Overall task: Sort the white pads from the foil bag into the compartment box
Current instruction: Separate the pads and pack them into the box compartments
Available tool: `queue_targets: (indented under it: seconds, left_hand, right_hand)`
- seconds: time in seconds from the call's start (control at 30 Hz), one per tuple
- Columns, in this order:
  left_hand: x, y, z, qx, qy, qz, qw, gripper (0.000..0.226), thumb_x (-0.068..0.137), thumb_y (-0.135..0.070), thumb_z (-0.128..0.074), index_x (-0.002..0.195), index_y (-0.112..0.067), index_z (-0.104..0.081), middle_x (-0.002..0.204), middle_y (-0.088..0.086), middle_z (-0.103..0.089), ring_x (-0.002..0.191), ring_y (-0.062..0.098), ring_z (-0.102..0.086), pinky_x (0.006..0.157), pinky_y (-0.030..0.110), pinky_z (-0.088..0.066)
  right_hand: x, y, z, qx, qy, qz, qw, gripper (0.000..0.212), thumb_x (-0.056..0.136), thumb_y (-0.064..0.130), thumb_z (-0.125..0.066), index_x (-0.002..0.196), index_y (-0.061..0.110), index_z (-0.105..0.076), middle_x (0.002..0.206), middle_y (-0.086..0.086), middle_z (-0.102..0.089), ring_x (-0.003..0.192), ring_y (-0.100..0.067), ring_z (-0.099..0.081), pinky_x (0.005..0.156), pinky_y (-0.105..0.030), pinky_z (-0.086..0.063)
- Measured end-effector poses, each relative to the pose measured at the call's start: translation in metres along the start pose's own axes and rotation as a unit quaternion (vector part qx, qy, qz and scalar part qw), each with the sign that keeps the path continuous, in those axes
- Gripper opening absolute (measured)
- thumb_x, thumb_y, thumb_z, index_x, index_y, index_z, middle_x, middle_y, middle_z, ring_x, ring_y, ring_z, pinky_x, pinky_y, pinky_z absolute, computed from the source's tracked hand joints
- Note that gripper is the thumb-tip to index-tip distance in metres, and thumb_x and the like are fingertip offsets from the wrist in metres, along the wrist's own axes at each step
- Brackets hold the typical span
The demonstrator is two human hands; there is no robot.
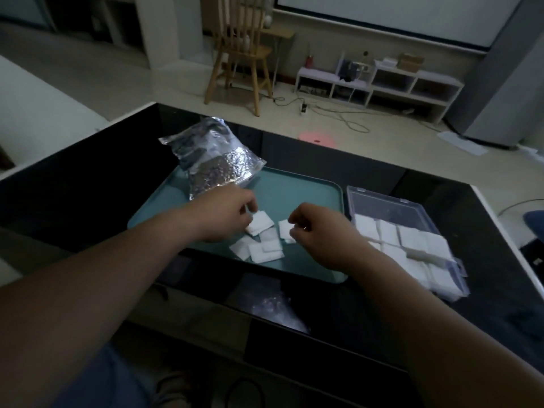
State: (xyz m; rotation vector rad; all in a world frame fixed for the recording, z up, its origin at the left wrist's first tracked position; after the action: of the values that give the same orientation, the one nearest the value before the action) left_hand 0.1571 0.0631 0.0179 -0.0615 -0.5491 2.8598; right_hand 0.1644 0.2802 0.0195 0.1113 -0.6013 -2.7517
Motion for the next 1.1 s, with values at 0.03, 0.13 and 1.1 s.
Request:
queue_targets:
  seconds: [0.03, 0.13, 1.1]
  left_hand:
    - [-0.005, 0.009, -0.003, 0.024, 0.024, 0.009, 0.999, 0.021, 0.093, -0.032, -0.066, 0.113, -0.025, -0.066, 0.106, -0.001, -0.067, 0.102, 0.021, -0.062, 0.077, 0.028, -0.040]
    - [-0.010, 0.018, -0.013, 0.070, 0.080, 0.040, 0.994, 0.037, 0.091, -0.045, -0.065, 0.117, -0.021, -0.055, 0.118, 0.006, -0.063, 0.110, 0.026, -0.060, 0.085, 0.033, -0.046]
    - [0.040, -0.012, -0.030, -0.176, -0.002, 0.091, 0.980, 0.018, 0.098, -0.022, -0.052, 0.085, -0.020, -0.040, 0.093, 0.004, -0.053, 0.077, 0.016, -0.047, 0.058, 0.033, -0.026]
  right_hand:
    - [0.005, 0.004, -0.008, -0.025, 0.022, 0.007, 0.999, 0.028, 0.096, 0.029, -0.065, 0.124, 0.030, -0.064, 0.115, 0.008, -0.067, 0.110, -0.019, -0.063, 0.092, -0.036, -0.051]
    - [0.015, 0.005, -0.021, -0.112, 0.058, -0.004, 0.992, 0.047, 0.094, 0.026, -0.064, 0.139, 0.031, -0.054, 0.138, -0.001, -0.057, 0.128, -0.027, -0.053, 0.104, -0.043, -0.047]
    - [0.039, -0.004, -0.025, -0.024, 0.093, -0.122, 0.988, 0.026, 0.083, 0.023, -0.078, 0.101, 0.020, -0.060, 0.114, -0.010, -0.065, 0.096, -0.027, -0.059, 0.066, -0.029, -0.039]
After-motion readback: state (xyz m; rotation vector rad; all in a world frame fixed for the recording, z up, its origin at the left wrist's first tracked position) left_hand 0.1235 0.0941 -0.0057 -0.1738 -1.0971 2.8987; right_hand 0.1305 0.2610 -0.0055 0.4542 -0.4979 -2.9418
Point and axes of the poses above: each hand's wrist, its own x-axis towards the middle knuckle, its own z-axis out of the back of the hand, y = z × x, the point moved 3 cm from there along x, towards the middle knuckle
